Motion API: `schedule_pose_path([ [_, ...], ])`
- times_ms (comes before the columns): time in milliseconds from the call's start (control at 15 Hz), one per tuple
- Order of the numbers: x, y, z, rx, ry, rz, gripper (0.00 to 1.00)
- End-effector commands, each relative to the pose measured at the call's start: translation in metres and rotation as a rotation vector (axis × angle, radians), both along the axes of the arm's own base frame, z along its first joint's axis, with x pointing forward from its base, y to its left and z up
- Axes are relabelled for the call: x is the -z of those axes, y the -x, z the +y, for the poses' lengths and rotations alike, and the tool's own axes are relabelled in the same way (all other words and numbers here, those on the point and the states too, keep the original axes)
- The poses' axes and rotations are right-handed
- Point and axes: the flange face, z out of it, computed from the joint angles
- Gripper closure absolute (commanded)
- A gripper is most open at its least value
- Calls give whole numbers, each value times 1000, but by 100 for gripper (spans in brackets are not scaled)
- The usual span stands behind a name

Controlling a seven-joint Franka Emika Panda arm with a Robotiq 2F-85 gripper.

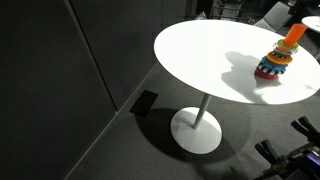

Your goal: Place the stack on top of the red ring

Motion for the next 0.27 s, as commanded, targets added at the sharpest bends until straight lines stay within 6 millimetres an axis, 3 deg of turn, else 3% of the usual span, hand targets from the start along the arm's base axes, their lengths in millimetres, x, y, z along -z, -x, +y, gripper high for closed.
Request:
schedule_pose_path([
  [0, -4, 1, 0, -3, -1, 1, 0],
  [200, -5, 1, 0, -5, -1, 1, 0],
])
